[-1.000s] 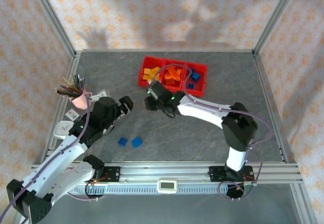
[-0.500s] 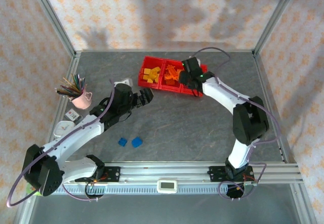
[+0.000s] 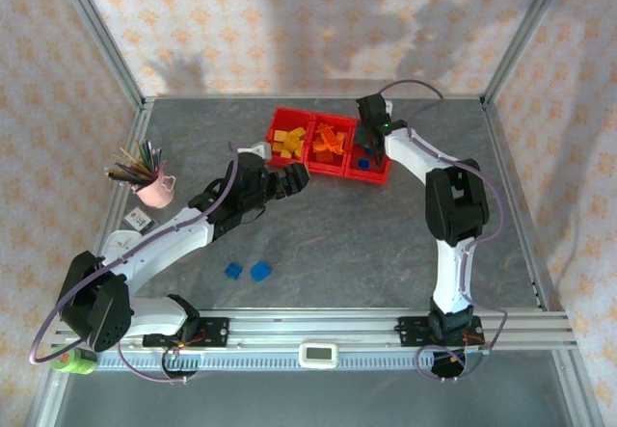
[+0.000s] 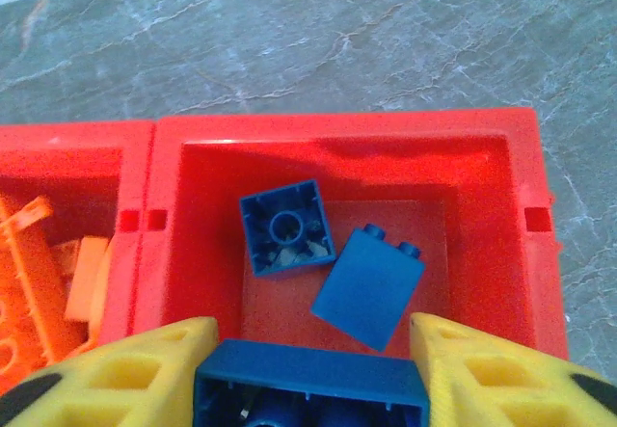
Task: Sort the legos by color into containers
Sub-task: Place the lego in the container, then pick up the lego from the bottom-center of the table.
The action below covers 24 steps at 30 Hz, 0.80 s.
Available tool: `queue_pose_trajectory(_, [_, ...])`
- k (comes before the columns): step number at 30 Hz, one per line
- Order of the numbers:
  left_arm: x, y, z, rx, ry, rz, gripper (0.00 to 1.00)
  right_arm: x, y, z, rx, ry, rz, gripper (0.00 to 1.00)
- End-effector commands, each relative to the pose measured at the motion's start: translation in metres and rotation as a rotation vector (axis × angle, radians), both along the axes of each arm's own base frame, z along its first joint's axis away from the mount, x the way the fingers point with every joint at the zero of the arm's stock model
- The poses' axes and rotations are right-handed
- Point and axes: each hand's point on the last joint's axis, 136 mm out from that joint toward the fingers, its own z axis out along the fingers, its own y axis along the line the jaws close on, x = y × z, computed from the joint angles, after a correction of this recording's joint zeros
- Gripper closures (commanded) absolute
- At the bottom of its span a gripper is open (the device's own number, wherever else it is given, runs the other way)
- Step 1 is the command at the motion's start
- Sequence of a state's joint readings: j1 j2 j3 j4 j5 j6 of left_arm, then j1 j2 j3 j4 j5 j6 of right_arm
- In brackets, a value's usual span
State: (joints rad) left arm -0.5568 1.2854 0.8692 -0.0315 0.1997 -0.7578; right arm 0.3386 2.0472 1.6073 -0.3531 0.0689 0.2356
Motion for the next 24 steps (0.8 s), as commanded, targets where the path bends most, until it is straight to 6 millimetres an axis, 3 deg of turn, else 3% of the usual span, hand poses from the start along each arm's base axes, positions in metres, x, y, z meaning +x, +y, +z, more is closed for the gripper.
queue_pose_trajectory(1, [0.006, -0.005, 0.024, -0.024, -0.067, -0.008, 0.01, 0.01, -0.005, 0.011, -0.039, -0.023, -0.009, 0.43])
queue_pose_trajectory(4, [0.006, -0.005, 0.027, -0.024, -0.071, -0.011, 0.01, 0.01, -0.002, 0.026, -0.014, -0.05, 0.008, 0.33])
queue_pose_trajectory(10, [0.003, 0.002, 0.028, -0.014, -0.077, 0.014, 0.01, -0.009, 0.014, 0.056, 0.038, -0.086, 0.064, 0.26])
queue_pose_trajectory(16, [-0.008, 0.025, 0.028, 0.014, -0.085, 0.082, 0.01, -0.063, 0.06, 0.062, 0.075, -0.097, 0.183, 0.21])
queue_pose_trajectory(24, [-0.039, 0.069, 0.016, 0.022, -0.067, 0.2, 0.01, -0.144, 0.12, 0.045, 0.045, -0.028, 0.352, 0.18])
